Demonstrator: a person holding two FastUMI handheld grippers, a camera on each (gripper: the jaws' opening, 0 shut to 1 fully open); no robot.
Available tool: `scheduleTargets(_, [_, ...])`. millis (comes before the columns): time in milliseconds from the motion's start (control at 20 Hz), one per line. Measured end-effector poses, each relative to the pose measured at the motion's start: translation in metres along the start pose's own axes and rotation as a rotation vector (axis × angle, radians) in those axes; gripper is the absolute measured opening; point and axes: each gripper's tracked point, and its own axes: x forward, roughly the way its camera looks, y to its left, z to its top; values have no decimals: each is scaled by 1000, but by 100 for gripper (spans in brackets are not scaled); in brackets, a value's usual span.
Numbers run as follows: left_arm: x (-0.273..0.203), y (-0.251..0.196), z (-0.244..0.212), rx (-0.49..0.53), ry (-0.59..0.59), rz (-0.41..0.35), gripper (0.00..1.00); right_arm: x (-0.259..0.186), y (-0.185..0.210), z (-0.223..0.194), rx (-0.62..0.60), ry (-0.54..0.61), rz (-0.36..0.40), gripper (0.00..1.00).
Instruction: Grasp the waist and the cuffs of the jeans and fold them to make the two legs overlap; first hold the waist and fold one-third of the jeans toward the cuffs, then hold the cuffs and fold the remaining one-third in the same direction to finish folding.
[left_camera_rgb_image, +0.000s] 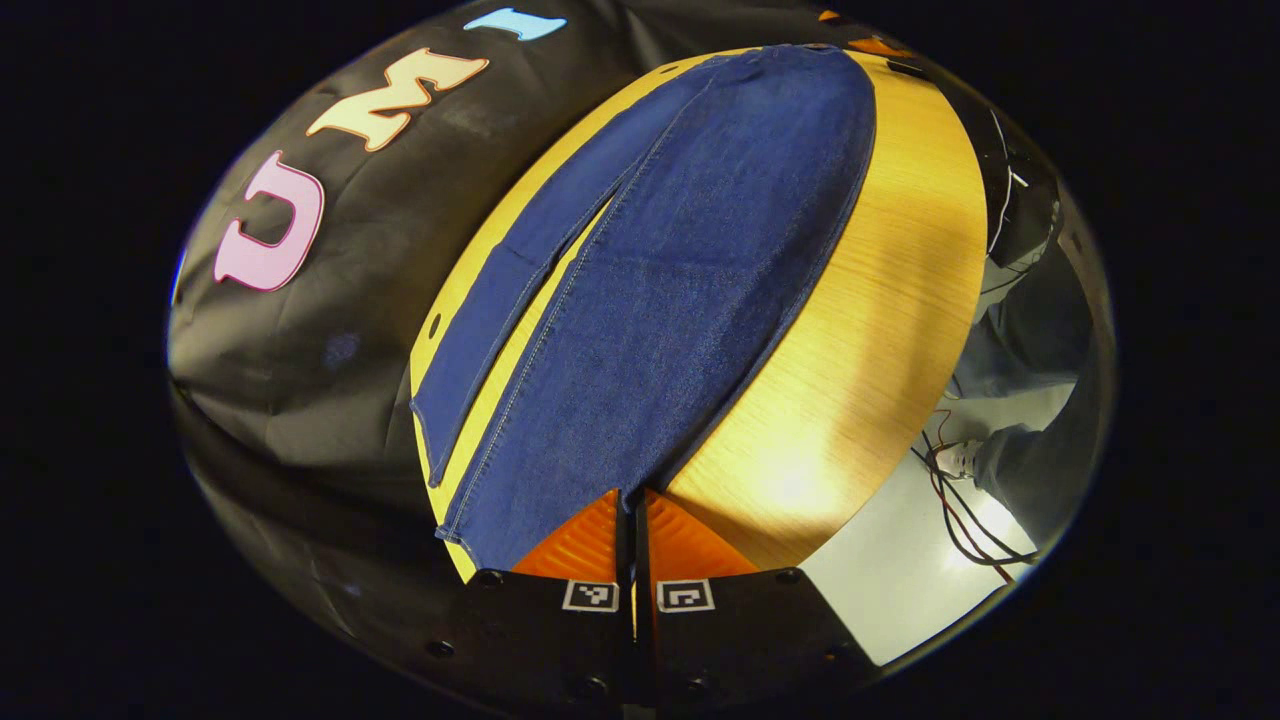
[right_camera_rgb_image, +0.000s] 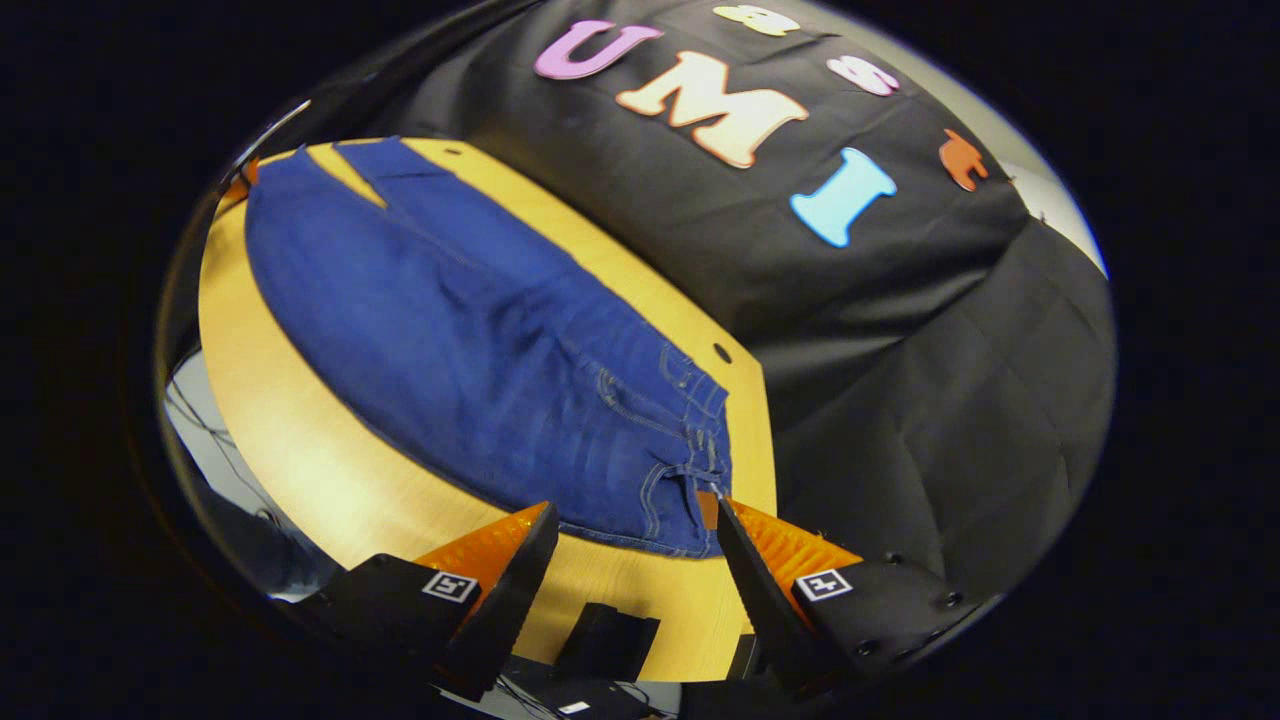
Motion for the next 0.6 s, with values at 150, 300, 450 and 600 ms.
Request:
scheduleTargets(150, [0, 0, 0, -4, 7, 2, 0, 12, 16, -15, -96, 54, 67, 99])
scheduleTargets(300, [1, 0, 0, -18, 13, -1, 0, 30, 27, -23, -173, 87, 122, 100])
scheduleTargets(450, [1, 0, 0, -21, 24, -1, 0, 45, 28, -20, -224, 90, 156, 95])
scheduleTargets(600, [1, 0, 0, -25, 32, 0, 0, 62, 26, -17, -254, 94, 184, 85])
